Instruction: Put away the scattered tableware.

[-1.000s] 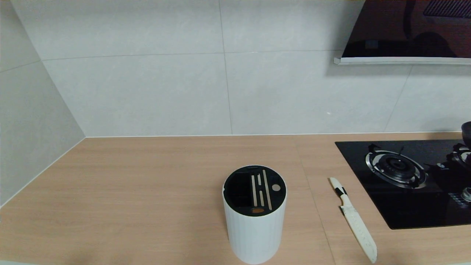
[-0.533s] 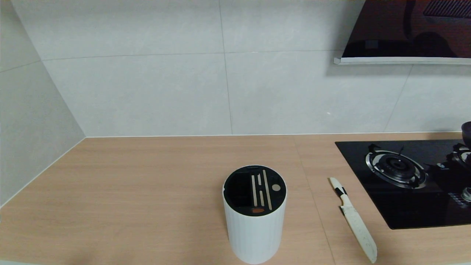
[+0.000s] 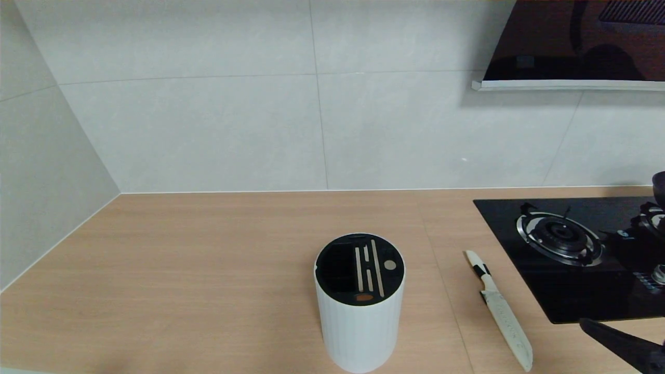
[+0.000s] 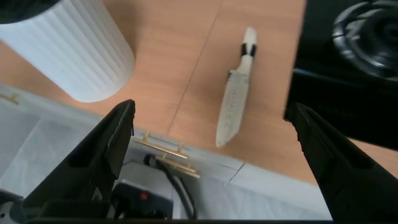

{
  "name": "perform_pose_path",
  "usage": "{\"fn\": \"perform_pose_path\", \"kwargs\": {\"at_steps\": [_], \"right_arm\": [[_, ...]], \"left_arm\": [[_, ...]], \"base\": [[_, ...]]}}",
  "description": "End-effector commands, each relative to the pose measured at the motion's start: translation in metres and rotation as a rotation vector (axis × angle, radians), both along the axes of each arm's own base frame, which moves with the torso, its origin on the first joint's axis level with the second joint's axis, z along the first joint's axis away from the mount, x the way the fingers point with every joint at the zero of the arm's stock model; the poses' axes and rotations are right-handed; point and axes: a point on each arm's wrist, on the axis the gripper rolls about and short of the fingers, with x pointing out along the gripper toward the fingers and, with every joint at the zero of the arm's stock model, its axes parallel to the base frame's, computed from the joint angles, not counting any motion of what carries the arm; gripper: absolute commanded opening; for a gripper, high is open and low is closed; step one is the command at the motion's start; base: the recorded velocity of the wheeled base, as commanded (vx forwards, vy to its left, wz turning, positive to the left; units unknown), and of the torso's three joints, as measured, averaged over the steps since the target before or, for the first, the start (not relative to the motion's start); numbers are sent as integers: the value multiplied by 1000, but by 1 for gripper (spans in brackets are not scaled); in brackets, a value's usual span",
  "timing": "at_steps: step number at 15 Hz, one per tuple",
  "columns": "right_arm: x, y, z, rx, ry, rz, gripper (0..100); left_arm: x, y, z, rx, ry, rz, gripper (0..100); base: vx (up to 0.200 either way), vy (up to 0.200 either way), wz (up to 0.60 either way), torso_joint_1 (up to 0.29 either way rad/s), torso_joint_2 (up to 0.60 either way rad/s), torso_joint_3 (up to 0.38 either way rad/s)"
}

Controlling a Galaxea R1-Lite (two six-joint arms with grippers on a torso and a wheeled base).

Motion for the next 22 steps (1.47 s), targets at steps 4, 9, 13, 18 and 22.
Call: {"fn": "perform_pose_path", "kwargs": {"at_steps": [4,9,13,18,22], "right_arm": [[78,21,-39,-33,152,24,100],[112,28,-53,-67,155,-2,100],[129,35,-77,-94,220,-13,100],[152,38,-109,-135,218,-97,100],[164,39,-122,-110,191,-167,100]], "left_arm": [[0,0,0,0,0,-1,100],[0,0,0,0,0,-1,100],[0,0,0,0,0,-1,100],[0,0,0,0,0,-1,100],[0,0,0,0,0,-1,100]], "base": [[0,0,0,0,0,0],[0,0,0,0,0,0],[0,0,0,0,0,0],[0,0,0,0,0,0],[0,0,0,0,0,0]]}}
